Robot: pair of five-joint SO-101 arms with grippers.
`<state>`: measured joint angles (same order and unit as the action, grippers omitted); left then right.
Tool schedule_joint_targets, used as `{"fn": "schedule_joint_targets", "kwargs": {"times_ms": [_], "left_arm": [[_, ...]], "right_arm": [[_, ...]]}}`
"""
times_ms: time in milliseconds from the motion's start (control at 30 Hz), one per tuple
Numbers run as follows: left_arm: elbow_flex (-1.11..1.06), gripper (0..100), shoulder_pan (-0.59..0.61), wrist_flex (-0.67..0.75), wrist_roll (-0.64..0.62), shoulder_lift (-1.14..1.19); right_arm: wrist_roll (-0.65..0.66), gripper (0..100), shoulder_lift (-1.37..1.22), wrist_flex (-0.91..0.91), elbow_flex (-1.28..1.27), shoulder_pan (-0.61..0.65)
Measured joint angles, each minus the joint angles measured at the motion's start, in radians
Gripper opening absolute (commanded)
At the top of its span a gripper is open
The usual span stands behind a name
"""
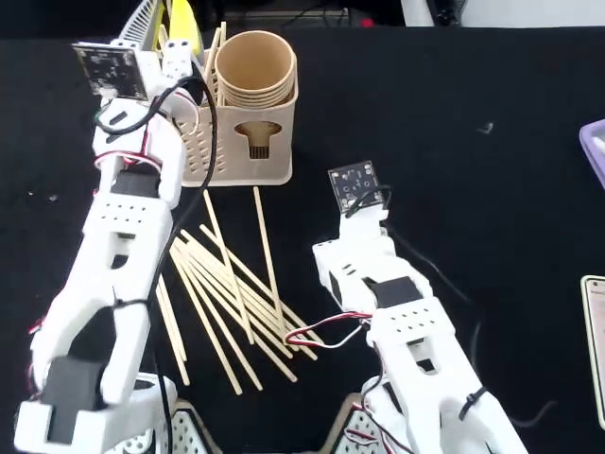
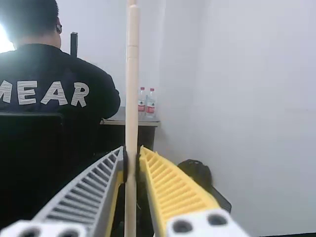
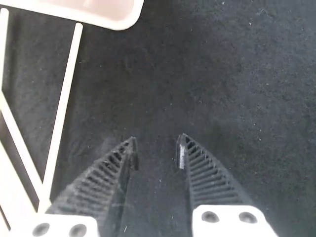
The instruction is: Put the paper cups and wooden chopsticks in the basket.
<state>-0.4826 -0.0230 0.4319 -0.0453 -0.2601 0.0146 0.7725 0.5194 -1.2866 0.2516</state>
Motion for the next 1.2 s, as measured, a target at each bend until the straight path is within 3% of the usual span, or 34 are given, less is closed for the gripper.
{"fn": "schedule_joint_targets", "kwargs": {"times_ms": [367, 533, 733, 1200], "left_arm": [[0.0, 3, 0.002, 0.014, 0.0, 0.04], [0.018, 4, 0.029, -0.143, -0.002, 0.04], [0.066, 11, 0.058, -0.236, -0.002, 0.04], [0.068, 11, 0.063, -0.278, 0.0, -0.051]], "right_arm": [[0.0, 13.4, 0.0, 0.0, 0.0, 0.0], [0.0, 13.4, 0.0, 0.0, 0.0, 0.0], [0.0, 13.4, 0.0, 0.0, 0.0, 0.0], [0.0, 13.4, 0.0, 0.0, 0.0, 0.0]]}}
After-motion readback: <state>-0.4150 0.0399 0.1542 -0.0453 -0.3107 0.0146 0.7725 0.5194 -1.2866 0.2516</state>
